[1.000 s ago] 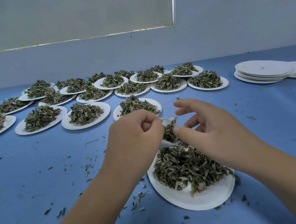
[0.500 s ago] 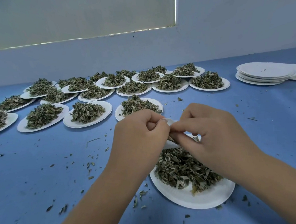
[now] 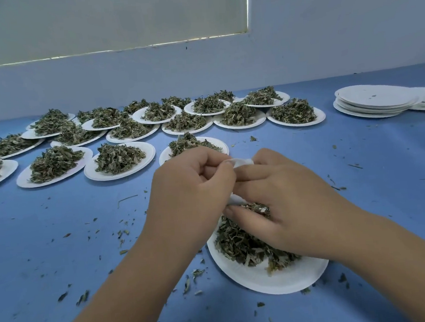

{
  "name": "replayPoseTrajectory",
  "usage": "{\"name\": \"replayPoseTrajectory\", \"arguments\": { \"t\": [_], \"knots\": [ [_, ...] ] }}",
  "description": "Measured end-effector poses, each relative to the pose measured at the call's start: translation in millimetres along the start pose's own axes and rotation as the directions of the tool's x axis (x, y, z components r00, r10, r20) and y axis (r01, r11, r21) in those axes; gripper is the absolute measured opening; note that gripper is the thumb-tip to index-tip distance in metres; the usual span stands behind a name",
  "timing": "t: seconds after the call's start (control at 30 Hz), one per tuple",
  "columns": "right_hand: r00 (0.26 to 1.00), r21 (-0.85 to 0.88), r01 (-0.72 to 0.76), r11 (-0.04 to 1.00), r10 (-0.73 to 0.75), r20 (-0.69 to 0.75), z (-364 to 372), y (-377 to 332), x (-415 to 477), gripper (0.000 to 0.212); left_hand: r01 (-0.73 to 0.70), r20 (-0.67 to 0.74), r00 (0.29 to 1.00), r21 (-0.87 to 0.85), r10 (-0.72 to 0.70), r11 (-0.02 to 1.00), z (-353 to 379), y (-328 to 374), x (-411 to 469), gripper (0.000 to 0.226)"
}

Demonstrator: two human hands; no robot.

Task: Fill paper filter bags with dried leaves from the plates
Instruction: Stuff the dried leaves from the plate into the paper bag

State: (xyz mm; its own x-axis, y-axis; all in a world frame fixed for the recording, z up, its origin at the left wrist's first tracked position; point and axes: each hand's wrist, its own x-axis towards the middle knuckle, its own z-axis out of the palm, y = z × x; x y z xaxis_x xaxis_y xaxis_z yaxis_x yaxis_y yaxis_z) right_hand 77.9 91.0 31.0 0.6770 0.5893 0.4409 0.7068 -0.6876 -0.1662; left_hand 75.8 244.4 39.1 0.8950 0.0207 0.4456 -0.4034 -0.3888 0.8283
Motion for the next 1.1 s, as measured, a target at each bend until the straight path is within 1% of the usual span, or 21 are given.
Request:
{"name": "replayPoseTrajectory", "arguments": {
  "t": [0.07,0.13,0.2,0.23,0.27,0.3,0.33,0.37,0.4,0.43,0.47,0.5,0.57,0.67,0.93,1.0,1.1],
  "knots": [
    [0.999,0.031,0.034,0.999,-0.033,-0.027,2,1,0,0.030,-0.027,-0.003,1.000,0.029,0.027,0.999,1,2,-2,0.018],
    [0.986,0.122,0.073,0.990,-0.053,-0.160,1,1,-2,0.016,-0.054,-0.027,0.998,0.096,0.057,0.994,-2,2,-1,0.018],
    [0.952,0.230,0.045,0.972,0.028,-0.305,-4,0,-5,0.015,-0.053,-0.052,0.997,0.122,0.059,0.991,-7,1,3,0.018],
    [0.936,0.280,0.027,0.960,0.074,-0.345,-9,1,-6,0.015,-0.045,-0.062,0.997,0.129,0.053,0.991,-11,-1,5,0.018],
    [0.931,0.315,0.018,0.949,0.099,-0.351,-12,1,-8,0.015,-0.033,-0.076,0.996,0.134,0.044,0.990,-15,-1,7,0.018],
    [0.950,0.319,-0.002,0.948,0.101,-0.295,-15,2,-10,0.017,-0.022,-0.097,0.995,0.137,0.035,0.990,-19,-2,9,0.018],
    [0.982,0.281,-0.033,0.959,0.084,-0.170,-17,2,-11,0.021,-0.013,-0.122,0.992,0.135,0.029,0.991,-22,-3,11,0.018],
    [0.999,0.198,-0.044,0.979,0.047,-0.015,-16,1,-11,0.026,-0.008,-0.148,0.989,0.132,0.028,0.991,-25,-4,13,0.017],
    [0.993,0.099,-0.014,0.995,0.002,0.122,-12,0,-12,0.032,-0.010,-0.167,0.985,0.135,0.033,0.991,-28,-4,15,0.017],
    [0.974,0.026,0.035,0.999,-0.040,0.222,-7,-2,-13,0.037,-0.017,-0.180,0.983,0.148,0.044,0.989,-29,-4,16,0.016],
    [0.955,-0.011,0.074,0.997,-0.067,0.289,-2,-4,-13,0.041,-0.024,-0.188,0.981,0.166,0.055,0.986,-31,-5,17,0.017],
    [0.942,-0.030,0.096,0.995,-0.081,0.324,2,-7,-13,0.043,-0.028,-0.193,0.979,0.179,0.063,0.983,-32,-6,18,0.017],
    [0.937,-0.054,0.118,0.992,-0.094,0.336,7,-12,-11,0.041,-0.028,-0.188,0.980,0.194,0.066,0.981,-33,-7,18,0.018],
    [0.935,-0.081,0.115,0.990,-0.080,0.346,12,-12,-10,0.033,-0.015,-0.150,0.987,0.225,0.050,0.974,-31,-9,16,0.020],
    [0.935,-0.061,0.064,0.996,-0.039,0.352,19,-4,-10,0.023,-0.033,-0.056,0.997,0.281,0.050,0.959,-24,-14,15,0.022],
    [0.946,-0.017,0.055,0.998,-0.046,0.321,18,0,-11,0.020,-0.042,-0.038,0.998,0.294,0.056,0.955,-23,-15,14,0.021],
    [0.966,0.157,-0.026,0.987,-0.016,0.257,7,3,-10,0.015,-0.051,-0.026,0.998,0.300,0.061,0.952,-21,-15,12,0.019]
  ]
}}
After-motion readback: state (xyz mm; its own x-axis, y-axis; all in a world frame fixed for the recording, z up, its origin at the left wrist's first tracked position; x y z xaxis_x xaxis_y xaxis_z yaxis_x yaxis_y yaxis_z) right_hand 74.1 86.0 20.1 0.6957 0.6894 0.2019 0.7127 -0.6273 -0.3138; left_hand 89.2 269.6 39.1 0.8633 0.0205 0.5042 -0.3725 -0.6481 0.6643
